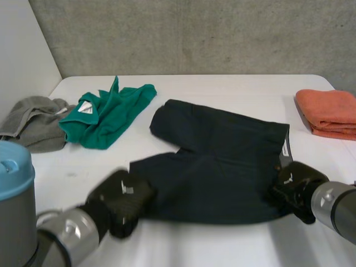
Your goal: Fold the laundry.
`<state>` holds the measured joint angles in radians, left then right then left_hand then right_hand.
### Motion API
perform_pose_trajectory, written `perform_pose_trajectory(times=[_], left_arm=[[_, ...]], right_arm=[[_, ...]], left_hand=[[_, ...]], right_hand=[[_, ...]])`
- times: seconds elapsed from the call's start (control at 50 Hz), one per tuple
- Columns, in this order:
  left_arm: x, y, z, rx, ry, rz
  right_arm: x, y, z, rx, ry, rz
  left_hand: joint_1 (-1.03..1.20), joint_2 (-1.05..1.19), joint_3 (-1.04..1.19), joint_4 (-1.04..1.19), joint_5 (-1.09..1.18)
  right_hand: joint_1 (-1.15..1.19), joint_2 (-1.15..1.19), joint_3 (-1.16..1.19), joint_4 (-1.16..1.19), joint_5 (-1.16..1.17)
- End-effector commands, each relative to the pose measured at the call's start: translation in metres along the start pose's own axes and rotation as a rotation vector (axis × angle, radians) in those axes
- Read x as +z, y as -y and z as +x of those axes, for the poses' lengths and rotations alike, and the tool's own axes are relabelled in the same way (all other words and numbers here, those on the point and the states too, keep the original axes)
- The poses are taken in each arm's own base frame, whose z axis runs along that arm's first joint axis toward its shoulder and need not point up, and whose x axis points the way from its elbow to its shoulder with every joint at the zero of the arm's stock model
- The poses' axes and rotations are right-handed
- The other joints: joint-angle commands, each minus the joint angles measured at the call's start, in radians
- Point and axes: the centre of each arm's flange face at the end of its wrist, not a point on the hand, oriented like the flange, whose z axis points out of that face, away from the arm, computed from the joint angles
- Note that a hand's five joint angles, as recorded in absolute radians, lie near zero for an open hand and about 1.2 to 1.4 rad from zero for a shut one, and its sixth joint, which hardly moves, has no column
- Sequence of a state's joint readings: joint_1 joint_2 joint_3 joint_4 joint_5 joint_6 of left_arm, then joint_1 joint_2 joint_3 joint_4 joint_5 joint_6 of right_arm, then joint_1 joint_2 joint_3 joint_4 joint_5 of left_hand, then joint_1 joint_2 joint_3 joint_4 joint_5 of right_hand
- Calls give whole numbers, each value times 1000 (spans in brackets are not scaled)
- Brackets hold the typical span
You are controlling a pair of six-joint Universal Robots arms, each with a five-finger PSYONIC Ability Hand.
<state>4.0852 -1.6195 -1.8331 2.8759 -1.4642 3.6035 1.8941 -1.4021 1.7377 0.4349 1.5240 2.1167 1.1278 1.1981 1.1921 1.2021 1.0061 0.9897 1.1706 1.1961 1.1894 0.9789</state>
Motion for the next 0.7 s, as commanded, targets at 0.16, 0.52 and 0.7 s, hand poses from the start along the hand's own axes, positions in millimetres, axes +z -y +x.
perform_pose_trajectory(times=[0.16, 0.52, 0.7], left_arm=[[32, 5, 1, 14, -23, 43], [135, 49, -56, 92, 233, 318], [114, 15, -36, 169, 156, 46]], right_arm=[[2, -4, -3, -2, 20, -22], [49, 18, 50, 90, -241, 129], [49, 5, 30, 108, -112, 53]], left_hand=[[268, 198, 204, 194, 216], [268, 198, 204, 194, 216], [268, 198, 204, 194, 216]], right_hand=[[407, 226, 200, 207, 243], [407, 226, 200, 207, 243], [407, 226, 200, 207, 243]])
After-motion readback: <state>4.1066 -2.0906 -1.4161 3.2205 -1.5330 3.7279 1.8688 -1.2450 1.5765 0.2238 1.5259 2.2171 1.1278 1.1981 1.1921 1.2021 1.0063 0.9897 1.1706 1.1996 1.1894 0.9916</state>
